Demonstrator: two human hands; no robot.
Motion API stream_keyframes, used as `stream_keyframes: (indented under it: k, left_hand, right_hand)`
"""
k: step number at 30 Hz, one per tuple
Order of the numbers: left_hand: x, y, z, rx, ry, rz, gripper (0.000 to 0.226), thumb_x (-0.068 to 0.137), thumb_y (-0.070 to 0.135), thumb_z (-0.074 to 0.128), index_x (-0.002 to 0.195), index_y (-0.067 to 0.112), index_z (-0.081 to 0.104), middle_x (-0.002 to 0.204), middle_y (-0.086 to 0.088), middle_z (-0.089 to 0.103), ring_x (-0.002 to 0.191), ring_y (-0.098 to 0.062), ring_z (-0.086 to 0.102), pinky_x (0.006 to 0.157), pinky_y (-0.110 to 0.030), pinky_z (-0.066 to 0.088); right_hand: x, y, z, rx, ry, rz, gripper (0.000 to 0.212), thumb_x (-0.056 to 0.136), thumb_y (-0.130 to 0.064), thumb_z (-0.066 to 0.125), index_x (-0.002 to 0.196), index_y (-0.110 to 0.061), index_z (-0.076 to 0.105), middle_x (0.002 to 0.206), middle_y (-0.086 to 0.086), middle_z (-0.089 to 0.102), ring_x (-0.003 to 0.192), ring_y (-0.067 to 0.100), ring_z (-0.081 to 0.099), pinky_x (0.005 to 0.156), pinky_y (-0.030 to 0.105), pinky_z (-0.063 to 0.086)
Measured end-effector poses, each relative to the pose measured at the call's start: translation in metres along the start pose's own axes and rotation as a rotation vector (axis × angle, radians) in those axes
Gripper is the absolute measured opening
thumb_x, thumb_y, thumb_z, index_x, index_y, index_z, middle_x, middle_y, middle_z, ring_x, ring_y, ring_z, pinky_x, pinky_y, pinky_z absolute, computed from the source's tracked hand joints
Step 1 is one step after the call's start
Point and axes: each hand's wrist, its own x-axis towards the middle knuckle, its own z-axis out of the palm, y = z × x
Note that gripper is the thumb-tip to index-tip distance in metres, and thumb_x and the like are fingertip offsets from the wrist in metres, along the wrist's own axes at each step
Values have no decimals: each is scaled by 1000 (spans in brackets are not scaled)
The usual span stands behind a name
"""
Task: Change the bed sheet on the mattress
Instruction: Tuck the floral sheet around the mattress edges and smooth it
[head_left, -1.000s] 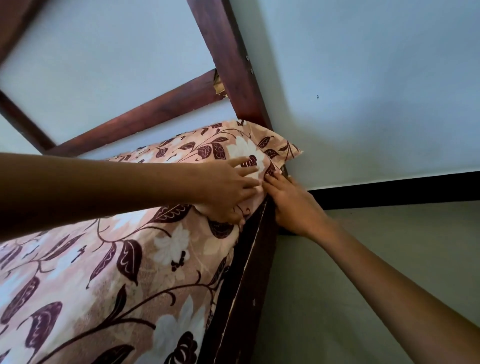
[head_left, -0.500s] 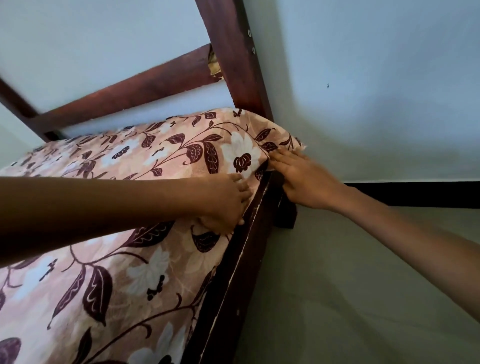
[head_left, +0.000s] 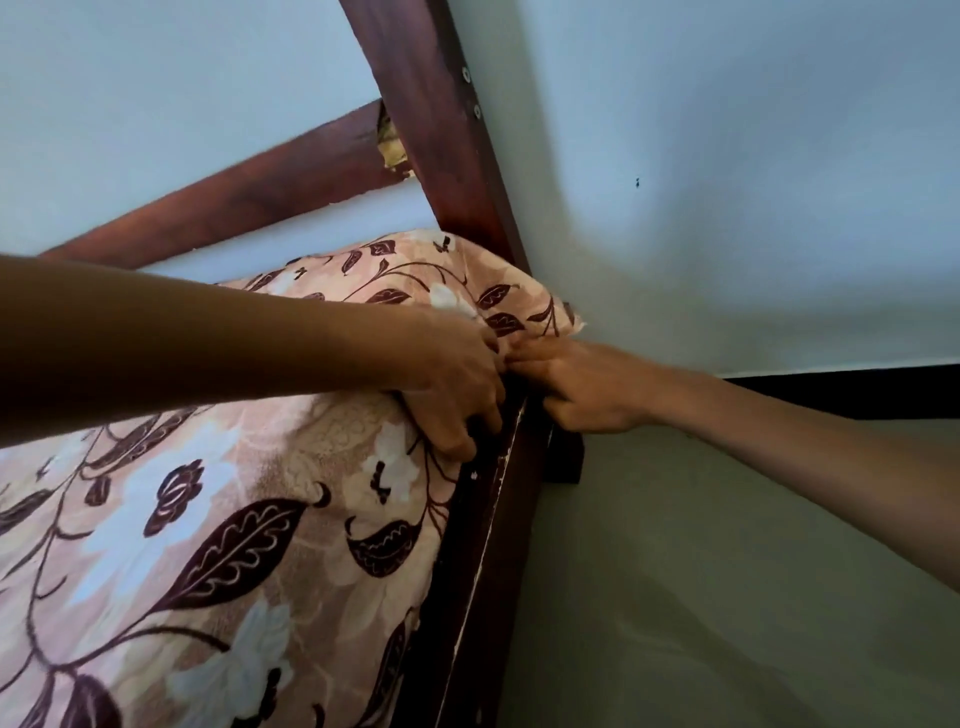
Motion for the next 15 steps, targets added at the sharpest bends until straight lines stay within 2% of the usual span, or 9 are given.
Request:
stream_keyframes:
  k: [2,4,6,8,11,14,15]
  left_hand:
    - [-5,-3,0,-30,-7,20,37,88,53,32,108,31,55,113,0,57,113,-20,46,107,-47,28]
    - [-9,-7,1,-100,22,21,39,82,54,30,100,30,56,107,-1,57,107,-20,48,102,-46,33]
    - [-12,-11,1,-148,37,21,40,81,53,30,99,28,56,105,-2,58,106,-20,49,100,-45,35]
    - [-7,-10,4,-180,33,9,33,83,54,32,93,30,53,104,-3,58,105,-21,49,99,-45,37]
    - [7,-5,8,-252,11,19,25,84,53,36,91,33,50,99,3,54,106,-22,50,99,-45,39]
    - [11,-6,8,-314,21,-3,34,89,46,41,110,25,57,94,7,44,110,-20,49,102,-46,37]
    - [11,-5,7,-316,27,-6,34,89,44,42,112,23,57,94,7,42,109,-20,48,101,-45,38]
  right_hand:
    - [18,-9,-3,29,-77,77,47,84,-18,41,126,-4,54,136,12,48,126,22,42,103,25,34]
    - [38,-15,-9,115,-80,164,29,91,-14,44,108,0,61,118,16,58,99,22,53,82,23,38]
    - [47,-16,-13,151,-82,166,26,94,-17,44,99,0,62,105,16,61,82,19,50,73,26,38]
    - [39,-12,-14,142,-137,132,23,92,-20,44,97,-4,61,93,8,60,74,16,49,68,26,41]
    - [8,-2,-14,113,-146,88,26,84,-24,47,101,-9,61,93,6,62,81,19,57,73,35,51]
    - [-14,12,-23,96,56,169,42,74,-34,39,97,-13,67,98,8,67,86,21,62,75,38,53]
    - [-19,18,-27,116,129,217,39,77,-31,41,100,-14,68,101,9,67,88,22,63,77,38,53]
